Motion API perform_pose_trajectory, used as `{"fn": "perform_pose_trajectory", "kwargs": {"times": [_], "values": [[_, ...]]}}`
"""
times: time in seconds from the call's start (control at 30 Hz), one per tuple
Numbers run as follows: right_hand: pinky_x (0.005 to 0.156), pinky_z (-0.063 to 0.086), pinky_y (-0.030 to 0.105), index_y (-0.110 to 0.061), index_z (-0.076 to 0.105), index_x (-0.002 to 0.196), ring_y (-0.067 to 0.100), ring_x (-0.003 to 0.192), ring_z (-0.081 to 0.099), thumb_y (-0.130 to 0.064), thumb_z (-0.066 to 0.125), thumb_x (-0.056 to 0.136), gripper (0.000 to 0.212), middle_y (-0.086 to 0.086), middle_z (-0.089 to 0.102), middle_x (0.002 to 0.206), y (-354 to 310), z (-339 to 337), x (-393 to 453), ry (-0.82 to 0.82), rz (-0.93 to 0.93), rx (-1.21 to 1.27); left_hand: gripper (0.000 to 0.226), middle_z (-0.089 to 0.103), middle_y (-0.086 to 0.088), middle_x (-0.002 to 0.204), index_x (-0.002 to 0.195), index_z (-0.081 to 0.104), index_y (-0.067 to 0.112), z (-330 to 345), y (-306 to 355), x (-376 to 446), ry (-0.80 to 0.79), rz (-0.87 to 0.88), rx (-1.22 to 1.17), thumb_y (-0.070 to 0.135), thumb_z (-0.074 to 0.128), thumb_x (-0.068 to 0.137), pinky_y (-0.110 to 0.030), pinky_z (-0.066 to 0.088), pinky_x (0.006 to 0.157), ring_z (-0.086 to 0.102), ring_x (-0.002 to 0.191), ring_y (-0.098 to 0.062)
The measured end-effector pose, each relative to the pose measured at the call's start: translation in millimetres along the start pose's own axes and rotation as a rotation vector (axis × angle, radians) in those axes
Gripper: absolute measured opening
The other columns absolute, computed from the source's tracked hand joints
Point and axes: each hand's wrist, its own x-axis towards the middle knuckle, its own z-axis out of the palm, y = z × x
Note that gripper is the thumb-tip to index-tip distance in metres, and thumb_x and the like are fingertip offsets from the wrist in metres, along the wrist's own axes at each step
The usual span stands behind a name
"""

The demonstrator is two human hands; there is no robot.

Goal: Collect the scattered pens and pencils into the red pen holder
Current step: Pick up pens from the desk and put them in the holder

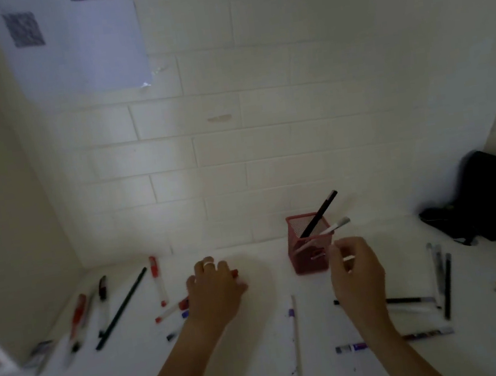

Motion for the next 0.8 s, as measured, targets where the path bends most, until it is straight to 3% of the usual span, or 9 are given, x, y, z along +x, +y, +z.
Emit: {"fn": "perform_pose_trajectory", "kwargs": {"times": [0.07,0.2,0.33,0.5,0.8], "values": [[0.059,0.05,0.025,-0.021,0.058,0.092,0.01,0.068,0.057,-0.019,0.059,0.096,0.004,-0.004,0.059,0.085,5,11,-21,-0.082,-0.083,-0.076,0.058,0.047,-0.012,0.145,0.138,0.049,0.014,6,-14,-10,-0.024,-0.019,0.044,0.053,0.05,0.096,-0.043,0.04,0.105,0.042,0.134,-0.031],[0.056,0.038,0.007,-0.019,0.059,0.089,-0.002,0.065,0.048,-0.013,0.062,0.093,0.008,-0.007,0.054,0.085,8,24,-46,-0.194,-0.221,-0.215,0.049,0.054,-0.008,0.131,0.14,0.05,0.018,18,-26,-16,0.058,0.022,-0.02,0.045,0.05,0.099,-0.04,0.044,0.096,0.05,0.123,-0.029],[0.066,0.04,0.006,-0.019,0.06,0.089,0.002,0.072,0.052,-0.013,0.063,0.093,0.007,-0.008,0.055,0.09,11,26,-55,-0.267,-0.328,-0.306,0.042,0.058,-0.007,0.124,0.133,0.057,0.018,20,-30,-11,0.123,0.027,-0.048,0.036,0.058,0.096,-0.04,0.044,0.09,0.052,0.117,-0.028],[0.071,0.04,0.007,-0.019,0.06,0.093,0.002,0.078,0.053,-0.017,0.058,0.096,0.004,-0.007,0.057,0.093,14,28,-57,-0.321,-0.359,-0.391,0.041,0.055,-0.01,0.123,0.124,0.055,0.011,12,-31,5,-0.022,0.009,-0.117,0.038,0.062,0.094,-0.035,0.047,0.089,0.051,0.113,-0.028],[0.065,0.041,0.012,-0.018,0.058,0.09,0.005,0.072,0.052,-0.02,0.054,0.097,0.009,-0.005,0.054,0.09,18,30,-58,-0.356,-0.358,-0.434,0.041,0.053,-0.018,0.126,0.125,0.048,0.0,9,-19,12,-0.168,0.004,0.034,0.034,0.042,0.103,-0.042,0.047,0.097,0.054,0.115,-0.035]]}}
